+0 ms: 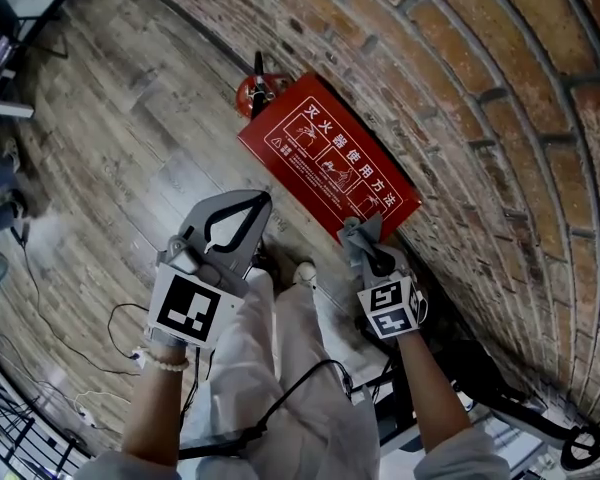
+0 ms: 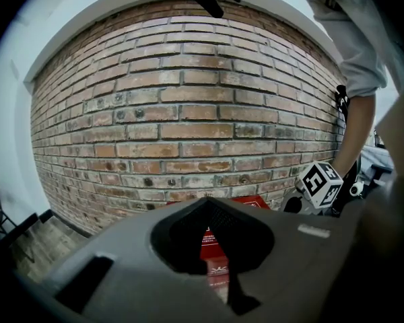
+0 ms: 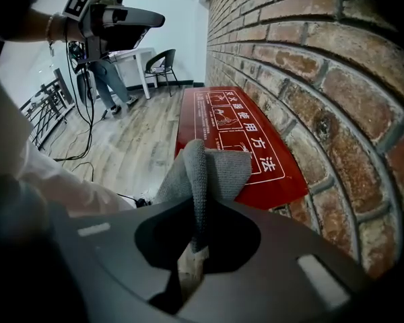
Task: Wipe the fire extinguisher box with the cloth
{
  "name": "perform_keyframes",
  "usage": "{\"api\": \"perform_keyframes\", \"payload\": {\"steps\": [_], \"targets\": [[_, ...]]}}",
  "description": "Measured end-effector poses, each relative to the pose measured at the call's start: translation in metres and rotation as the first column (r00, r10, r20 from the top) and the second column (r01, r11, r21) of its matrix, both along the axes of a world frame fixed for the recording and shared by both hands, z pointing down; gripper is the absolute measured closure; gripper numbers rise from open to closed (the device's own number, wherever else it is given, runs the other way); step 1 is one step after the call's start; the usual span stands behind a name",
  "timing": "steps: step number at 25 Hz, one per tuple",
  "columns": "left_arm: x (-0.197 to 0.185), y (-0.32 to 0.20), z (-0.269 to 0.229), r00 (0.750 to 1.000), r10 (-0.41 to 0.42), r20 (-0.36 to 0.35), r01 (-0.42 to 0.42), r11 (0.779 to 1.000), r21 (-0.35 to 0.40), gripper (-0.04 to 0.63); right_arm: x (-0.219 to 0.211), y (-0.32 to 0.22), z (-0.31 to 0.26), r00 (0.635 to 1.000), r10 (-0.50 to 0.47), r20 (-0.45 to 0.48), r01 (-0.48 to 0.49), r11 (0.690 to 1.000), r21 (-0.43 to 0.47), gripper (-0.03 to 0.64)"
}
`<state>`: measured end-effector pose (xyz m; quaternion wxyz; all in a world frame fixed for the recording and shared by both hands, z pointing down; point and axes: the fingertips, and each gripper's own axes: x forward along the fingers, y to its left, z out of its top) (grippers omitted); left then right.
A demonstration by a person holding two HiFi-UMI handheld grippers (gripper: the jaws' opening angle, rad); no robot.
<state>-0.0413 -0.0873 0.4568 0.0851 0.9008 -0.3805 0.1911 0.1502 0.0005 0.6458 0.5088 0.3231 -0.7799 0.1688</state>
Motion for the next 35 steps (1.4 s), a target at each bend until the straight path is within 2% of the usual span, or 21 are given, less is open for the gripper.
{"api": "perform_keyframes", "payload": {"steps": [10, 17, 22, 27, 35], "targets": [[0.007, 0.009, -0.049, 0.999, 0.036, 0.009, -0.036, 0.999, 0.040, 0.597, -0.014, -0.015, -0.051, 0.997, 0.046, 0.058, -0.049, 0.997, 0.059, 0.597], [0.008, 0.010, -0.117, 0.999, 0.026, -0.021, -0.024, 0.994, 0.105, 0.597, -0.035, -0.044, -0.129, 0.981, 0.073, 0.177, -0.102, 0.981, 0.163, 0.597], [0.005, 0.017, -0.164, 1.000, -0.005, 0.012, 0.003, 0.989, 0.151, 0.597, -0.047, -0.049, -0.196, 0.971, 0.035, 0.237, -0.093, 0.967, 0.237, 0.597], [0.013, 0.021, -0.207, 1.000, -0.014, -0.002, 0.014, 0.979, 0.204, 0.595, -0.058, -0.056, -0.268, 0.953, -0.022, 0.302, -0.081, 0.942, 0.326, 0.597], [0.025, 0.030, -0.255, 1.000, -0.005, -0.016, 0.009, 0.965, 0.262, 0.595, -0.051, -0.061, -0.358, 0.929, -0.047, 0.368, -0.129, 0.890, 0.438, 0.597]]}}
